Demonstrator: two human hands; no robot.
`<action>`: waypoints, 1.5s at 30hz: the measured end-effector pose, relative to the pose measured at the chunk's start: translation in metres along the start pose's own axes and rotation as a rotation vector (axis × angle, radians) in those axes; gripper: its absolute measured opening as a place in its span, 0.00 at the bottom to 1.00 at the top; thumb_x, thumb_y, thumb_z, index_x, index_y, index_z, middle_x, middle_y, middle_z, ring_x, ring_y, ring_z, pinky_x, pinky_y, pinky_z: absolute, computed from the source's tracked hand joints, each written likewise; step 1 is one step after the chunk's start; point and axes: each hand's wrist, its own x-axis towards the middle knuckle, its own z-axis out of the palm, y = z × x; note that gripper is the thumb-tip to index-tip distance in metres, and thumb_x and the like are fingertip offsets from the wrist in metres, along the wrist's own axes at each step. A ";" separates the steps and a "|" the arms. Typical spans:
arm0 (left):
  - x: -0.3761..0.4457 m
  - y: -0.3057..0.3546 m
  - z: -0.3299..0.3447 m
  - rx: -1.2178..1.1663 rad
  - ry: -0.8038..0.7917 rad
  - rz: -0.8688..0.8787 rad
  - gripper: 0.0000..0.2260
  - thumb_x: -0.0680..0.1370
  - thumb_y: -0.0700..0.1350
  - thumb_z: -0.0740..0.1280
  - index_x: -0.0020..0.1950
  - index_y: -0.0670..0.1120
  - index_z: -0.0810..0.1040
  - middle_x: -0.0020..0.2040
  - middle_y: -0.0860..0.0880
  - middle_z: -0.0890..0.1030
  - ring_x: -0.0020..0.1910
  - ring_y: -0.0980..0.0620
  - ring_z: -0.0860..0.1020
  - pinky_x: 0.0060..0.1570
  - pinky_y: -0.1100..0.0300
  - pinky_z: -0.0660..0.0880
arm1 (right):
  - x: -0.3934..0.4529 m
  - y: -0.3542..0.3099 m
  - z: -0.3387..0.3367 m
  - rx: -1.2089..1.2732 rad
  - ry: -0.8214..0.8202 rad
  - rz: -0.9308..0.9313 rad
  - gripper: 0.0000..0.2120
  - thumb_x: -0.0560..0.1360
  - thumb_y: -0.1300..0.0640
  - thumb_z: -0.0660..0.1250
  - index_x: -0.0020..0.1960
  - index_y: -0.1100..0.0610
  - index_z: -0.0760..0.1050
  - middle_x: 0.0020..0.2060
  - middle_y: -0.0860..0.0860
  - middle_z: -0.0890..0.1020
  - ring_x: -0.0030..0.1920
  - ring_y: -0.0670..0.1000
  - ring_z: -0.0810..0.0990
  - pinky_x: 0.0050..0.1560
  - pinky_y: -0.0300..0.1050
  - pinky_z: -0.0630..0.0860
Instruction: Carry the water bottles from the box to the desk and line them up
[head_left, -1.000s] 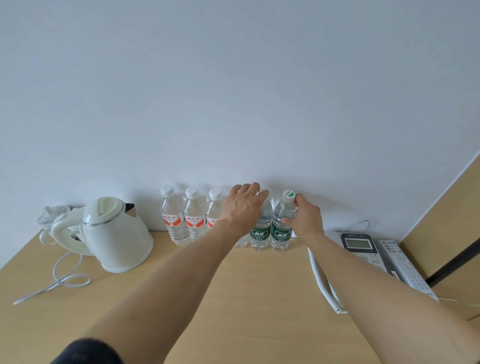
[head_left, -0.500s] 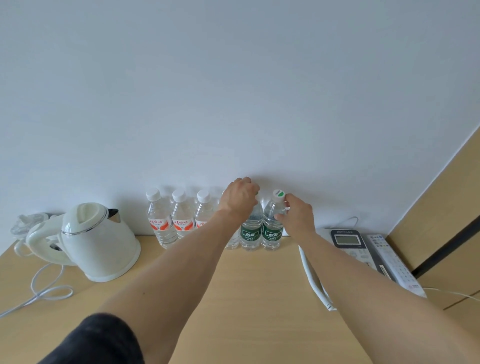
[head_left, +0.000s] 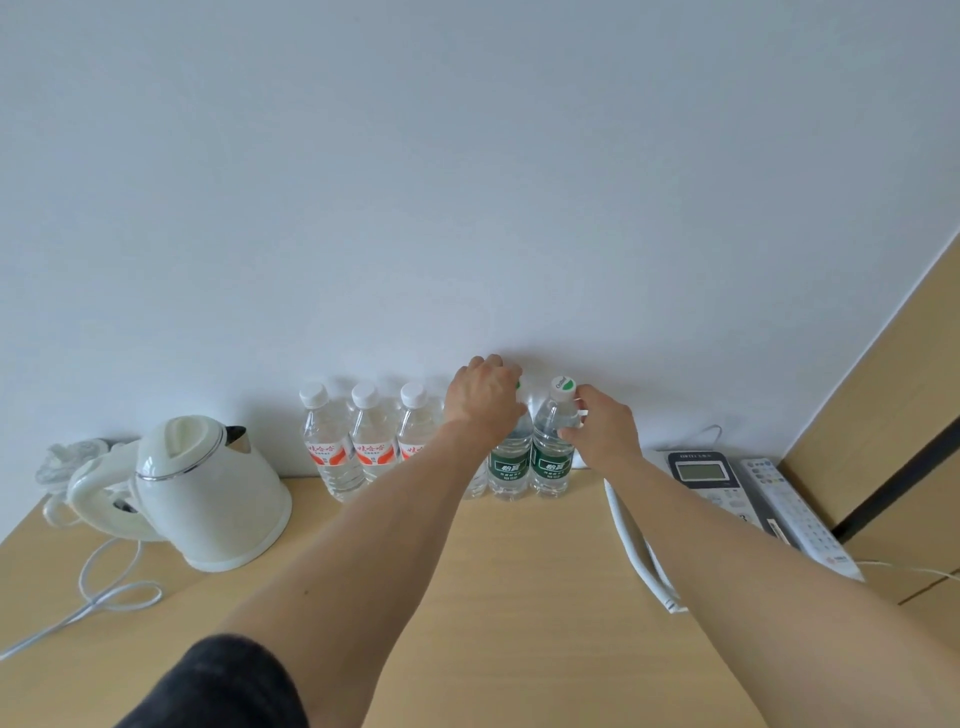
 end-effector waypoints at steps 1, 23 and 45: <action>-0.002 -0.001 -0.001 -0.002 0.008 0.007 0.17 0.79 0.51 0.69 0.65 0.46 0.77 0.59 0.47 0.78 0.61 0.46 0.73 0.60 0.56 0.68 | -0.001 0.000 -0.002 -0.008 -0.003 0.008 0.21 0.72 0.61 0.75 0.64 0.55 0.75 0.58 0.53 0.82 0.55 0.56 0.80 0.56 0.49 0.77; -0.039 0.217 -0.003 0.028 -0.155 0.472 0.21 0.83 0.56 0.57 0.73 0.48 0.72 0.72 0.49 0.72 0.76 0.48 0.62 0.76 0.49 0.55 | -0.127 0.105 -0.163 -0.419 0.156 0.394 0.23 0.82 0.43 0.58 0.71 0.54 0.68 0.64 0.57 0.77 0.64 0.60 0.75 0.61 0.54 0.74; -0.297 0.707 0.067 0.057 -0.386 1.120 0.22 0.83 0.56 0.55 0.75 0.50 0.70 0.75 0.48 0.71 0.73 0.45 0.69 0.71 0.50 0.63 | -0.526 0.388 -0.428 -0.403 0.375 1.112 0.28 0.81 0.37 0.56 0.77 0.48 0.63 0.73 0.52 0.71 0.74 0.58 0.66 0.69 0.55 0.65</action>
